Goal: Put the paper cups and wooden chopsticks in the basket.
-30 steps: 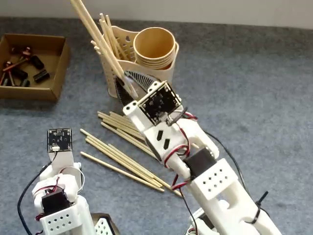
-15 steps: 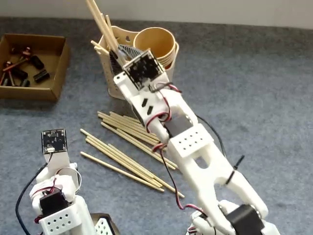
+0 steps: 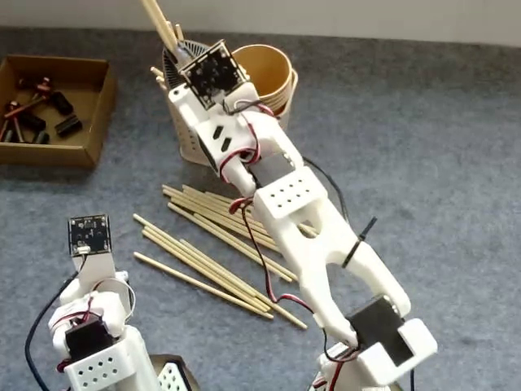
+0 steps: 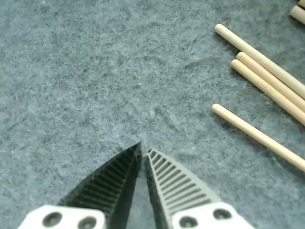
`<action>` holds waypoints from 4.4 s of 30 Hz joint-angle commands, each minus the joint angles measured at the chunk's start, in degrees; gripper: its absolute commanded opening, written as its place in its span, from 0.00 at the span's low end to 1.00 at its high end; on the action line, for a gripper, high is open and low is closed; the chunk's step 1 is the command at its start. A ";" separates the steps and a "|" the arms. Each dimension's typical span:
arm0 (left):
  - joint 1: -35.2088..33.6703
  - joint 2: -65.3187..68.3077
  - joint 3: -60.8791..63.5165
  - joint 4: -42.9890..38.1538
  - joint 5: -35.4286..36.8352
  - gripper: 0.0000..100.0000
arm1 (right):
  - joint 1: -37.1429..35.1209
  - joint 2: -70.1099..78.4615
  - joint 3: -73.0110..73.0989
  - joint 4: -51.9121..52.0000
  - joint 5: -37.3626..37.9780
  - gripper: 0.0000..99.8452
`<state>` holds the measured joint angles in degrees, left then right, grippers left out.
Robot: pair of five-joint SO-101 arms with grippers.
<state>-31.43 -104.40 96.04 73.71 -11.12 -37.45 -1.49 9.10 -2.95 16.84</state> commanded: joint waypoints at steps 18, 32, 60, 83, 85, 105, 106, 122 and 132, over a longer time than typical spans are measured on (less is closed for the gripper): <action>-0.84 -0.31 0.31 -1.05 -0.09 0.01 | 1.36 4.44 -1.89 -1.10 -0.62 0.01; -0.84 -0.31 0.31 -1.05 -0.09 0.01 | 1.10 4.09 0.66 7.08 -0.62 0.08; -0.57 -0.31 0.57 -1.05 -0.18 0.01 | -5.41 -36.70 18.77 30.46 -0.26 0.01; -0.57 -0.40 0.57 -1.05 -0.26 0.01 | 5.32 -92.53 70.46 38.99 -0.26 0.01; -0.57 -0.40 0.57 -1.05 -0.26 0.01 | 6.81 -96.40 72.31 40.13 -0.53 0.01; -4.79 -0.40 -9.45 -11.69 -5.10 0.01 | 33.01 -103.87 84.97 33.01 -12.22 0.01; -3.82 -0.31 -10.07 -12.92 -6.68 0.01 | 33.01 -103.87 86.64 30.73 -12.04 0.01; 20.62 0.13 -28.53 5.54 -15.21 0.01 | 32.92 -103.78 92.97 21.23 -11.96 0.01; 32.13 26.86 -34.68 11.25 -28.66 0.01 | 31.43 -103.78 92.97 22.20 -11.96 0.01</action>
<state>-3.82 -86.99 66.59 81.89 -35.47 -5.10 -105.05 95.69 19.91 4.97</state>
